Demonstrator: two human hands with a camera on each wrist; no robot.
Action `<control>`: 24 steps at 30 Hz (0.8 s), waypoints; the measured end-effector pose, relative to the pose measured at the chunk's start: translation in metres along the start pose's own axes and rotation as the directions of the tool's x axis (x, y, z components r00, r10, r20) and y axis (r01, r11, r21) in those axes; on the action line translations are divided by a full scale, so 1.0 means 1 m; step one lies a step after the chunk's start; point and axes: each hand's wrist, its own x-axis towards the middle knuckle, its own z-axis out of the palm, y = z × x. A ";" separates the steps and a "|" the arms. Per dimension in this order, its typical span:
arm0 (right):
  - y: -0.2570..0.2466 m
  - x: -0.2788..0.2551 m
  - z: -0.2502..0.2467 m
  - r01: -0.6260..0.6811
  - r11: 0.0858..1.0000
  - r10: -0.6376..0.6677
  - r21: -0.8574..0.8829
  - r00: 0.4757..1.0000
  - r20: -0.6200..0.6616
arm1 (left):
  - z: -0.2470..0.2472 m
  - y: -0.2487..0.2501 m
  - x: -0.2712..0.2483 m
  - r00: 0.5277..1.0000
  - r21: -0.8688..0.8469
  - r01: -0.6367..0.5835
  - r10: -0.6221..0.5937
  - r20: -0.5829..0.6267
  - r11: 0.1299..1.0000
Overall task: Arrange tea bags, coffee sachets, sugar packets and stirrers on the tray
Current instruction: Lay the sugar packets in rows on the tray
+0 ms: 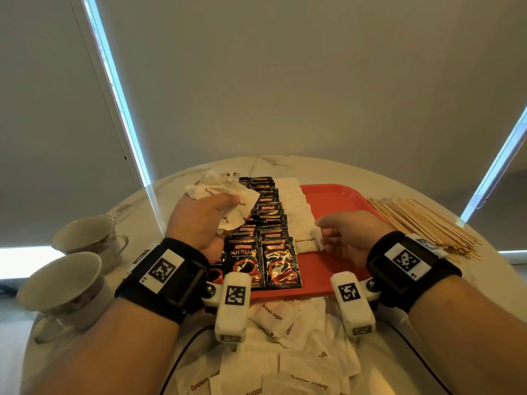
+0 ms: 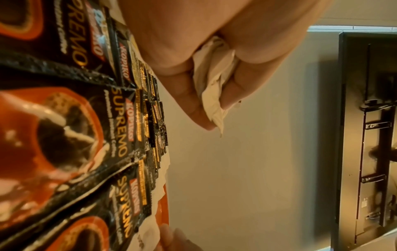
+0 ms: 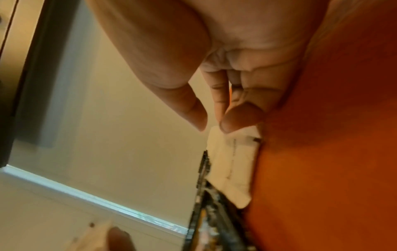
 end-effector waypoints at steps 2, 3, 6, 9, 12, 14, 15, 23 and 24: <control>-0.003 -0.001 0.000 0.012 0.999 -0.012 0.049 1.000 0.008 | 0.000 0.000 0.000 1.000 -0.001 0.003 -0.003 0.001 1.000; -0.004 -0.002 0.001 0.031 0.997 -0.032 0.064 0.999 0.008 | 0.000 0.000 0.000 1.000 -0.004 0.006 -0.006 0.008 1.000; -0.011 -0.006 0.005 0.079 0.993 -0.083 0.093 0.996 0.043 | 0.000 0.000 0.000 0.999 -0.017 0.029 -0.029 0.030 0.999; -0.017 -0.013 0.016 0.094 0.987 -0.113 0.130 0.983 0.143 | 0.002 -0.001 -0.003 0.991 -0.062 0.096 -0.090 0.096 0.993; -0.023 -0.022 0.031 0.155 0.976 -0.197 0.156 0.931 0.306 | 0.004 -0.004 -0.005 0.982 -0.078 0.123 -0.110 0.153 0.989; -0.022 -0.026 0.042 0.185 0.971 -0.229 0.151 0.895 0.382 | 0.006 -0.008 -0.005 0.982 -0.059 0.107 -0.096 0.162 0.992; -0.021 -0.027 0.047 0.201 0.967 -0.247 0.153 0.886 0.392 | 0.007 -0.009 -0.006 0.981 -0.055 0.104 -0.093 0.173 0.993; -0.015 -0.018 0.050 0.213 0.906 -0.334 0.366 0.891 0.307 | 0.005 -0.007 -0.004 0.983 -0.032 0.071 -0.064 0.173 0.997; -0.014 -0.017 0.050 0.228 0.901 -0.347 0.369 0.890 0.296 | 0.004 -0.007 -0.004 0.982 -0.016 0.070 -0.066 0.176 0.997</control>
